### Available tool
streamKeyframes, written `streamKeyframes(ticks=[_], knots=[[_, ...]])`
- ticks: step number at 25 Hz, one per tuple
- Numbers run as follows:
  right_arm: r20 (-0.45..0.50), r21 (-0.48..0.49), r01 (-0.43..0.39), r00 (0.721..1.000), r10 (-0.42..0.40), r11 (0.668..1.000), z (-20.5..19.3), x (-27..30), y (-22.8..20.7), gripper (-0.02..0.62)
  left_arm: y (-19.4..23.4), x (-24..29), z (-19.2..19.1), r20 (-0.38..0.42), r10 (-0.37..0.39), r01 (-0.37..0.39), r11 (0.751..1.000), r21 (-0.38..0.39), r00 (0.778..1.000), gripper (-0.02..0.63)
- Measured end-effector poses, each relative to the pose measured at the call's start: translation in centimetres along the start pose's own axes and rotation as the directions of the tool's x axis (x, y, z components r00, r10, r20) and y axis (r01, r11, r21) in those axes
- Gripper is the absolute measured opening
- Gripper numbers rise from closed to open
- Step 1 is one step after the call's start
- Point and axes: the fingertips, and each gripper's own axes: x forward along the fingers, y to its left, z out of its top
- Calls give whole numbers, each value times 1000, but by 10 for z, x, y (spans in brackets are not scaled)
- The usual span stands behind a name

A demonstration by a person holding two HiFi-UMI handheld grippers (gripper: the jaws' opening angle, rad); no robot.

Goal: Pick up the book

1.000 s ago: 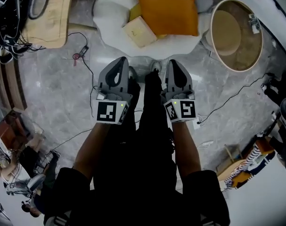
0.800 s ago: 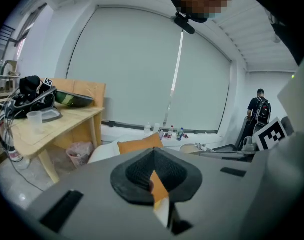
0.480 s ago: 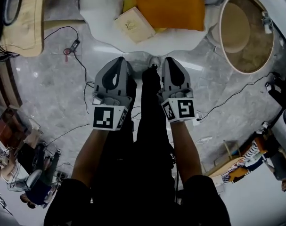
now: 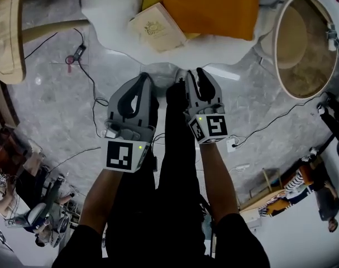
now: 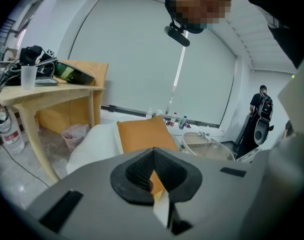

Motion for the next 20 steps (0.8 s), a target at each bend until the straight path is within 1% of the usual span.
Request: streamKeyframes(ticks=[4,10,12,16,20], knots=[[-83,9,-26,996,27,1000,-45,36,-19,151,9,12,-20,-18,6,-6,1000,-19,1000,0],[-129,40,15,992,-10,999,-86,75,-49,184,23,31,-45,-37,11,-13,999,-37,999,0],[-150,45,13,989,-6,999,-99,87,-56,199,27,35,-52,-43,14,-16,999,-41,999,0],[-223,52,-17,974,28,998,-131,111,-69,220,31,44,-64,-56,7,-11,998,-60,998,0],[-283,68,-35,958,53,997,-158,129,-86,256,33,54,-75,-73,-6,1,998,-71,997,0]])
